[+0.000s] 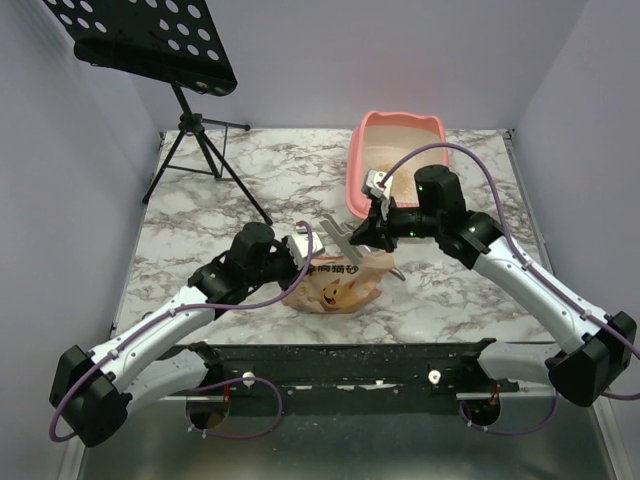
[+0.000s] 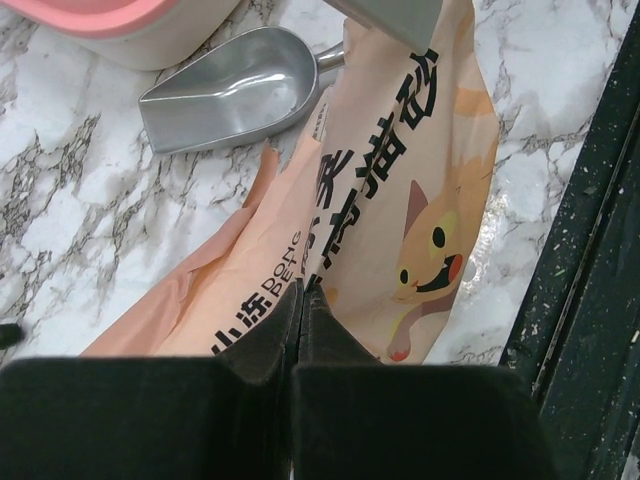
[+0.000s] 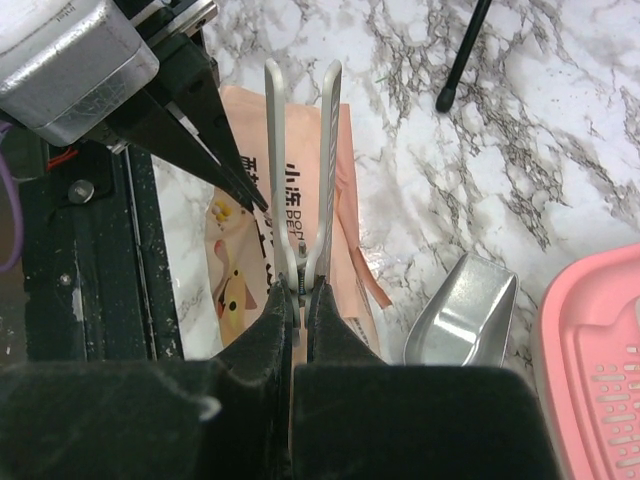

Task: Fill the litter box with clean litter

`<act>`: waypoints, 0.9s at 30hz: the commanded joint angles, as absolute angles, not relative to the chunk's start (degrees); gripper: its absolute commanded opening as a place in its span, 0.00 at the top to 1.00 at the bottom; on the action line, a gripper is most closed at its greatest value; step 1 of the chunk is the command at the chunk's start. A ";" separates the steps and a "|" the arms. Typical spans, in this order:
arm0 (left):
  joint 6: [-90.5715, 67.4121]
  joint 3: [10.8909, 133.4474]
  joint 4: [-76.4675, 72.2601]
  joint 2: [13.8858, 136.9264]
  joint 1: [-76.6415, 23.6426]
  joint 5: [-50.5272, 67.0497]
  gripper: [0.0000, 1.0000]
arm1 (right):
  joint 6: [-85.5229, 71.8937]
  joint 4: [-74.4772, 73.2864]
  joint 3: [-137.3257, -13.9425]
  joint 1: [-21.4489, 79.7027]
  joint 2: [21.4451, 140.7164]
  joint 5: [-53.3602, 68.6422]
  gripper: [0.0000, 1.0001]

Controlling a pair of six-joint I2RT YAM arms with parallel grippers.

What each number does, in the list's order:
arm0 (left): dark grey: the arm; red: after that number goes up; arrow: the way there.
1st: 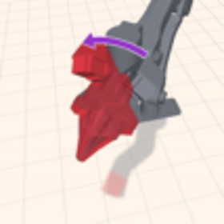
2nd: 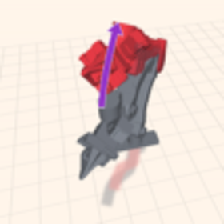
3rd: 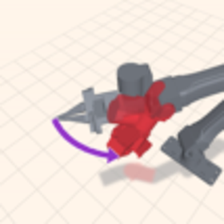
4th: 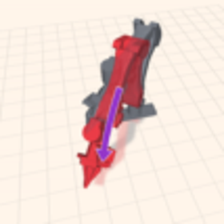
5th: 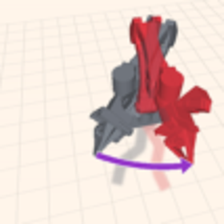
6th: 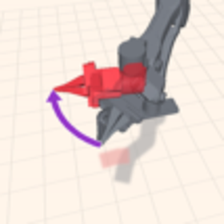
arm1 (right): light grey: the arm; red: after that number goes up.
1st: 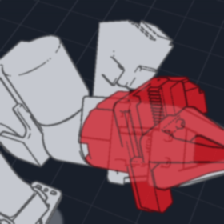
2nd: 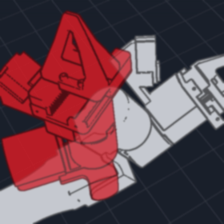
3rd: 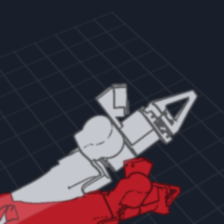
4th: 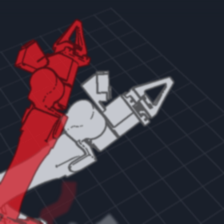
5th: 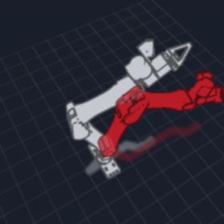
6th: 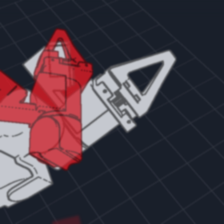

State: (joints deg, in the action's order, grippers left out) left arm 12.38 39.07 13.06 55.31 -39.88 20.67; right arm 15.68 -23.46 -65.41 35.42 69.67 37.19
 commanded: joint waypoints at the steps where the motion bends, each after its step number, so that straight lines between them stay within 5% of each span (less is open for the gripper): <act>1: 11.95 39.99 12.22 55.28 -40.17 17.85 1.00 | 18.28 -24.87 -65.57 35.60 70.84 38.93 1.00; 27: 3.17 42.45 10.37 54.93 -40.17 5.27 1.00 | 30.23 -46.22 -71.10 36.30 79.10 26.82 1.00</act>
